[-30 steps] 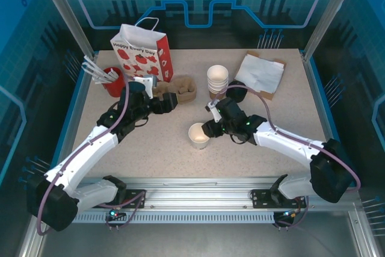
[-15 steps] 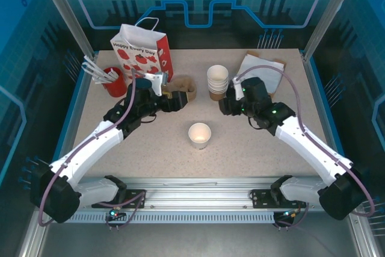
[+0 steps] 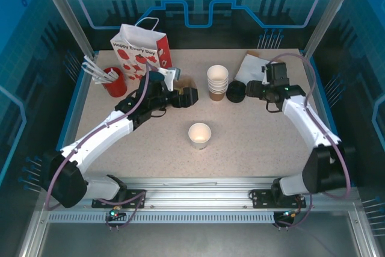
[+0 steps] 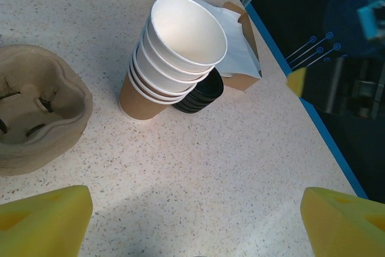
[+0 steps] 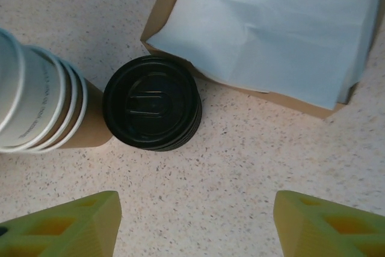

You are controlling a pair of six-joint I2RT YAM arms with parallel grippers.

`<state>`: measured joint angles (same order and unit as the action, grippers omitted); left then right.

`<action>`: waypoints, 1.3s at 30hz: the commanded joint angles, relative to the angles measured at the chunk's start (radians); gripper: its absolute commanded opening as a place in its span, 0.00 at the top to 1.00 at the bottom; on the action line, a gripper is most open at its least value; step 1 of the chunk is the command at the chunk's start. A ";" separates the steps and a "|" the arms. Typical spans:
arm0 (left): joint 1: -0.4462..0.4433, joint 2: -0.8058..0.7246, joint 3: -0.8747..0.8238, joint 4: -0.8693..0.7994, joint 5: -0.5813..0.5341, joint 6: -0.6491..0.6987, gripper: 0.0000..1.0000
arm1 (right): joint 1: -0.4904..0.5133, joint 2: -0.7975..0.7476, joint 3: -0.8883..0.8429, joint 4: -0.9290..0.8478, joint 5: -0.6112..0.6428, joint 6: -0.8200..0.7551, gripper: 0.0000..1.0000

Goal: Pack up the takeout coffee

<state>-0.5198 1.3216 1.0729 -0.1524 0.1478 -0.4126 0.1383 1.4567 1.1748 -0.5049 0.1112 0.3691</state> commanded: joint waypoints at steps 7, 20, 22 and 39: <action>-0.012 0.007 0.036 -0.006 -0.001 0.019 0.09 | -0.005 0.282 0.211 -0.041 0.001 0.045 0.44; -0.014 -0.001 0.026 -0.013 -0.017 0.026 0.09 | 0.002 0.535 0.392 -0.097 0.008 -0.001 0.64; -0.013 -0.001 0.024 -0.011 -0.016 0.028 0.09 | 0.002 0.548 0.400 -0.101 0.012 -0.008 0.66; -0.013 0.001 0.016 -0.009 -0.019 0.024 0.09 | 0.003 0.590 0.430 -0.117 0.002 -0.035 0.81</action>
<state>-0.5251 1.3216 1.0729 -0.1524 0.1459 -0.4095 0.1383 2.0300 1.5753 -0.5941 0.1223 0.3454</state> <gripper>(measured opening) 0.912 0.191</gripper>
